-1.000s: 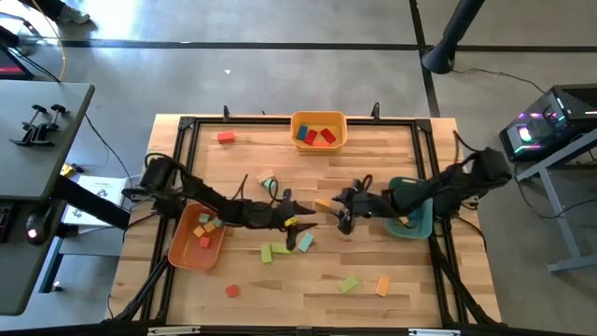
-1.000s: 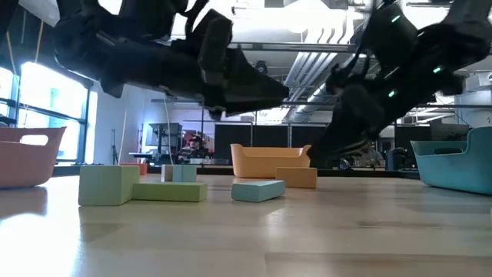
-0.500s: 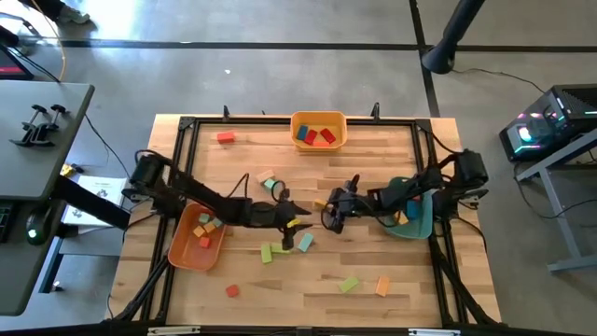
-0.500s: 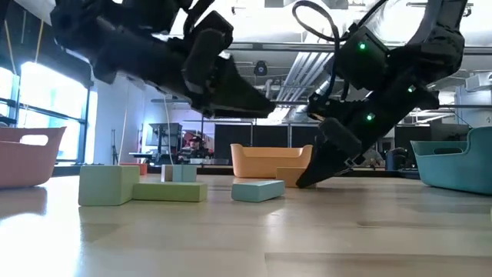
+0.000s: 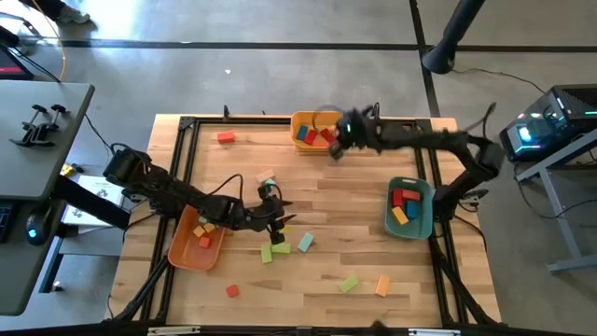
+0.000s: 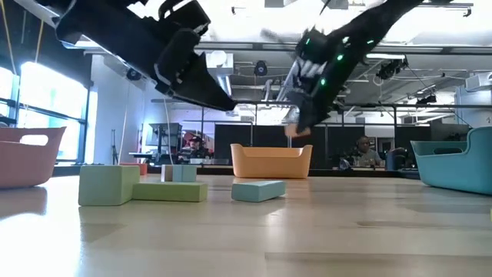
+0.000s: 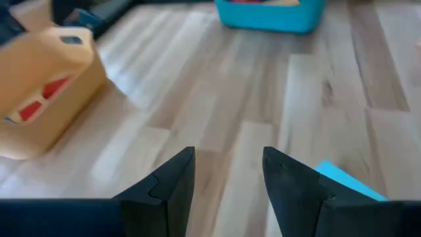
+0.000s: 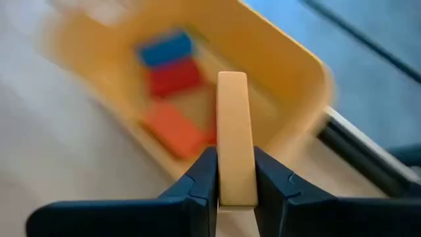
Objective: Sort blocks by size
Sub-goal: Put the yellow thin rectangular block into the yellow bin, then put the green thin rectangular block into the yellow bin
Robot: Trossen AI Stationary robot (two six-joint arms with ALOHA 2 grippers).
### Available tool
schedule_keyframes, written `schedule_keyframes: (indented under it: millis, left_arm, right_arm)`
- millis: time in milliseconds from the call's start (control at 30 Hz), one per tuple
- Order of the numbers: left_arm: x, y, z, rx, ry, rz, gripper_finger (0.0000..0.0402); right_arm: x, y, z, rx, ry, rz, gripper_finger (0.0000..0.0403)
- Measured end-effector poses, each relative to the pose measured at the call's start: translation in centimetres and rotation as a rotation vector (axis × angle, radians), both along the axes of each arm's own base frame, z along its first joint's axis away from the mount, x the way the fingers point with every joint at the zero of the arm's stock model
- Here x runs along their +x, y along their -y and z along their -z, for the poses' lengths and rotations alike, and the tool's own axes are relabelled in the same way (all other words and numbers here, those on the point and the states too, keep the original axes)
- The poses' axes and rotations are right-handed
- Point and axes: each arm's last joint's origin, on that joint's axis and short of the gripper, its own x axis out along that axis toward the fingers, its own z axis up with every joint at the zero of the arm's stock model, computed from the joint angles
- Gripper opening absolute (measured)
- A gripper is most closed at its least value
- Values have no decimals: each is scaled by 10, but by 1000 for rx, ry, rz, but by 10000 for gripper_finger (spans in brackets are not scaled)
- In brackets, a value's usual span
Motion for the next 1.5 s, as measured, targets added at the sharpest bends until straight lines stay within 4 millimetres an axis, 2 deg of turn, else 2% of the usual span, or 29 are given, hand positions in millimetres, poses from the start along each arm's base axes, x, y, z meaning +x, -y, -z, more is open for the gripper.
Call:
schedule_keyframes:
  millis: [133,300,533,667,933,1200,1367,1500]
  left_arm:
    - [2,-4,-2,1,20,-23,165]
    - [1,-3,-1,0,15,-15,165]
    - [1,-2,-1,-10,14,-10,165]
    - [1,-2,-1,-17,17,-13,165]
    - [0,2,-1,-18,17,0,165]
    - [-4,10,2,-30,-5,-4,165]
    - [-15,15,12,-10,-27,-74,165]
    - [-26,19,23,-31,-30,-107,165]
  right_arm:
    - [9,39,-5,66,-116,7,67]
    - [27,63,5,107,-222,7,80]
    - [34,70,4,81,-344,33,84]
    - [34,64,-12,24,-330,21,85]
    - [42,27,-49,-77,-274,-83,86]
    - [51,-9,-50,-159,-383,-105,87]
    - [47,-56,-50,-235,-322,-148,87]
    - [18,-104,-47,-283,-213,-215,87]
